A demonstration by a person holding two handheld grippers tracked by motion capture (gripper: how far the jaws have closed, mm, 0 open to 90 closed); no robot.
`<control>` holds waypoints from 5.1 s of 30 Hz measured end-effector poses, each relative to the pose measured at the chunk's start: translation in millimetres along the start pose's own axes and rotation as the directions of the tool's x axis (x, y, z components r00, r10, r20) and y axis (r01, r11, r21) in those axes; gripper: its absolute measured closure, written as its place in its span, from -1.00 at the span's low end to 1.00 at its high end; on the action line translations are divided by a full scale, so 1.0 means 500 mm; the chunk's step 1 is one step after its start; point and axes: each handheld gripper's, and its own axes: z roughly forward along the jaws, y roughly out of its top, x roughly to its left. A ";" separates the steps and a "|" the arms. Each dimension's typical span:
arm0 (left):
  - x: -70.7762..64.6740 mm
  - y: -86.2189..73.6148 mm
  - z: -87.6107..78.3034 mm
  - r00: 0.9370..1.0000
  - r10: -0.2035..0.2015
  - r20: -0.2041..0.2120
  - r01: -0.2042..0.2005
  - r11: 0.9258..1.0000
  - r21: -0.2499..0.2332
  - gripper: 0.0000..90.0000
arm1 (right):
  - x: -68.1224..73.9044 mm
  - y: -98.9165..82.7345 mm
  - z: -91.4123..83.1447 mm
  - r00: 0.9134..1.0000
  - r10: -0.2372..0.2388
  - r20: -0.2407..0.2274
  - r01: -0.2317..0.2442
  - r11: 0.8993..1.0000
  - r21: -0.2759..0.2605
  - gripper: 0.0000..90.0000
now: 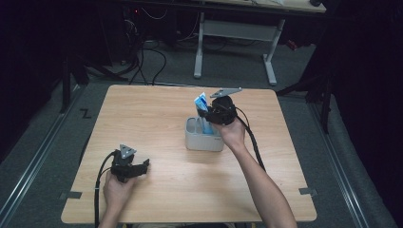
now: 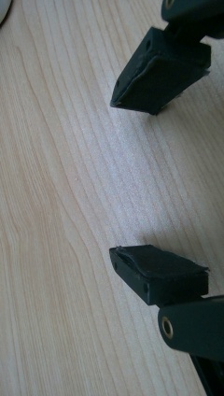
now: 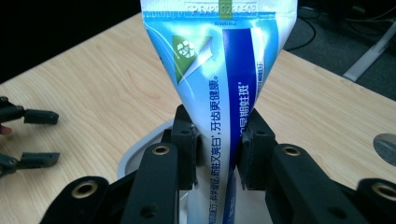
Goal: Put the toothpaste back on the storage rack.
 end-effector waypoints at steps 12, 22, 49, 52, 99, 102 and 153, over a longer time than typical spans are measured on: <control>0.000 0.000 0.000 1.000 0.001 0.001 -0.001 1.000 0.002 -0.47 | -0.004 -0.018 0.012 1.000 0.001 0.007 -0.001 0.999 0.037 0.58; 0.001 0.000 0.000 1.000 0.001 0.003 -0.001 1.000 0.002 -0.47 | -0.005 -0.031 0.024 1.000 0.013 0.001 -0.013 0.998 0.054 0.57; 0.000 0.000 0.000 1.000 -0.001 0.001 0.001 1.000 -0.001 -0.47 | -0.003 -0.035 0.000 0.999 0.037 -0.019 -0.037 0.999 0.005 0.06; 0.000 0.000 0.000 1.000 -0.001 0.001 0.001 1.000 -0.001 -0.47 | -0.005 -0.038 -0.007 0.999 0.041 -0.015 -0.041 0.999 -0.002 0.06; 0.000 0.000 0.000 1.000 -0.002 0.000 0.002 1.000 0.000 -0.47 | -0.054 -0.063 -0.152 0.997 0.073 0.025 -0.070 0.992 -0.106 0.13; 0.000 0.000 0.000 1.000 -0.001 0.000 0.001 1.000 0.001 -0.47 | -0.057 -0.065 -0.161 0.997 0.077 0.027 -0.074 0.991 -0.113 0.13; 0.001 -0.001 -0.001 1.000 -0.007 -0.003 0.007 1.000 0.000 -0.47 | -0.107 -0.150 -0.281 0.985 0.129 0.115 -0.113 0.984 -0.136 0.05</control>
